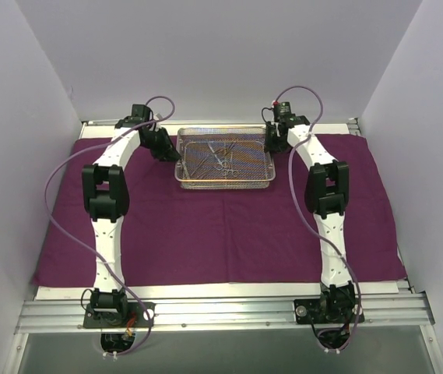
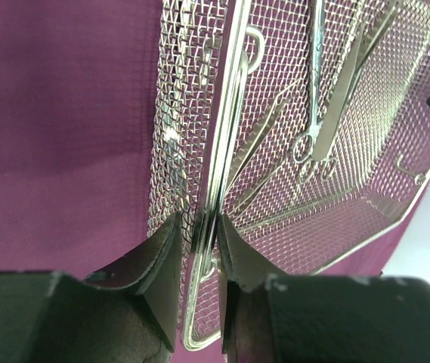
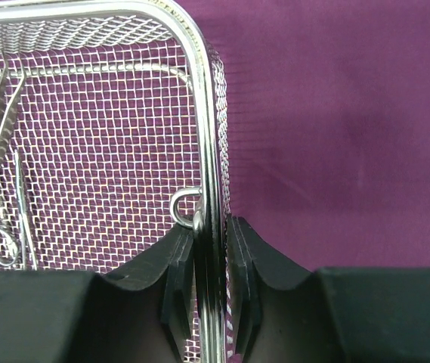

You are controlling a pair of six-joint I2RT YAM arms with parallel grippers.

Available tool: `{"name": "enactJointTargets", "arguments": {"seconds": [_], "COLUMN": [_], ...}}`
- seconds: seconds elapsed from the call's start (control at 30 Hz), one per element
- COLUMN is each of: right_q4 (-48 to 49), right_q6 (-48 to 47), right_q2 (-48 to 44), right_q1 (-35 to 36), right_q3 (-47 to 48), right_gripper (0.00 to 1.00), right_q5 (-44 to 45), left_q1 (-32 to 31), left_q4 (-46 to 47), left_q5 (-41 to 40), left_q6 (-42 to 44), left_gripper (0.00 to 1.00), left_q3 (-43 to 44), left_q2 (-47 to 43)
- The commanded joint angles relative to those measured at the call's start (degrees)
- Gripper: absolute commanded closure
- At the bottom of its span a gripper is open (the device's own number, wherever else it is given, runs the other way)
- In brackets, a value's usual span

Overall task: Open and lay out the surgical kit
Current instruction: Pick up the container from the surgical kit, then place the container in the surgical kit.

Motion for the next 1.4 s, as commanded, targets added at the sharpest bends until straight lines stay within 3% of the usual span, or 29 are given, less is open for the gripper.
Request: {"name": "enactJointTargets", "arguments": {"seconds": [0.0, 0.43, 0.8, 1.1, 1.37], "right_q4": [1.6, 1.1, 0.8, 1.4, 1.6], "right_q6": [2.9, 5.3, 7.3, 8.3, 9.0], "right_q2": [-6.4, -9.0, -2.5, 0.4, 2.6], "right_q1": [4.2, 13.8, 24.2, 27.8, 28.6], "right_q3": [4.1, 9.2, 16.5, 16.0, 15.1], "right_gripper": [1.0, 1.0, 1.0, 1.0, 1.0], "right_q5": [-1.9, -1.2, -2.2, -3.9, -6.4], "left_q1": [-0.1, 6.3, 19.9, 23.4, 23.9], "left_q4": [1.9, -2.6, -3.0, -3.1, -6.1], "left_q5": [1.3, -2.5, -7.1, -10.3, -11.0], "left_q6": [-2.2, 2.3, 5.8, 7.0, 8.2], "left_gripper": [0.98, 0.98, 0.98, 0.98, 0.97], "left_q3": [1.2, -4.6, -18.4, -23.4, -17.1], "left_q2": [-7.6, -19.4, -28.6, -27.8, -20.6]}}
